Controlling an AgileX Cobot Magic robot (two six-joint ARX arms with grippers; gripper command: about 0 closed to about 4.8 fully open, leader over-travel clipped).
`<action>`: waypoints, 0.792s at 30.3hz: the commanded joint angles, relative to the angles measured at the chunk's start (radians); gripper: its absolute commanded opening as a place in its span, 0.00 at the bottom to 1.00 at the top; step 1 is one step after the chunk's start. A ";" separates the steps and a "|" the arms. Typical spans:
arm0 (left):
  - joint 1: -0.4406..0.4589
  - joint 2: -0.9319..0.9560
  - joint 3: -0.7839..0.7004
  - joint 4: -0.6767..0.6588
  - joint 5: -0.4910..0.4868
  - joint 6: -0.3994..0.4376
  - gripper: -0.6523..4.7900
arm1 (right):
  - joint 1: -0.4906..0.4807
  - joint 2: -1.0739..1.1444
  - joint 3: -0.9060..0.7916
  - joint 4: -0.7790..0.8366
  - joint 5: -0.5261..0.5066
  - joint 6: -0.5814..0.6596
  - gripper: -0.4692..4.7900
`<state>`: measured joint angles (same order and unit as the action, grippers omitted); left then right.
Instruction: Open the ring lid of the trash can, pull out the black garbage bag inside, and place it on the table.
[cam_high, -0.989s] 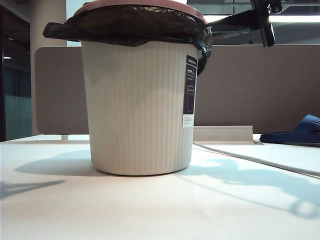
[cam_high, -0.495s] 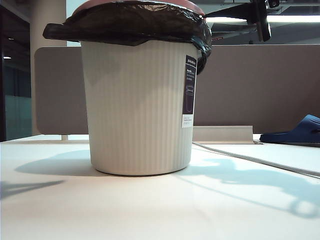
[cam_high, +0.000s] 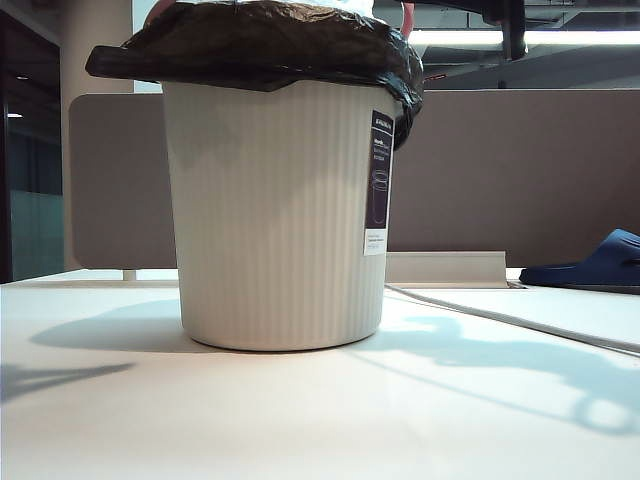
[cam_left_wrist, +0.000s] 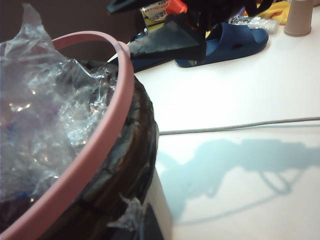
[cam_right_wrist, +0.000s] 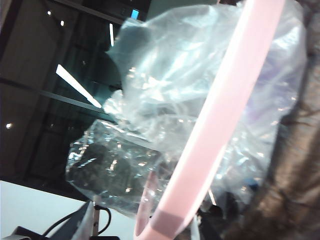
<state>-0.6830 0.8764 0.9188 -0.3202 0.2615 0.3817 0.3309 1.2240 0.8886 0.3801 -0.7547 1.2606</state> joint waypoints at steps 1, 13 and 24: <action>-0.001 0.014 0.002 0.019 0.009 0.052 0.11 | 0.004 -0.005 0.004 0.066 -0.003 0.030 0.55; -0.023 0.079 0.002 0.088 0.005 0.089 0.11 | 0.004 -0.005 0.013 0.126 -0.003 0.082 0.55; -0.023 0.090 0.002 0.143 -0.060 0.129 0.11 | 0.023 -0.005 0.029 0.171 0.002 0.122 0.55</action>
<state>-0.7052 0.9623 0.9184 -0.1974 0.2195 0.4923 0.3496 1.2236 0.9123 0.5262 -0.7540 1.3727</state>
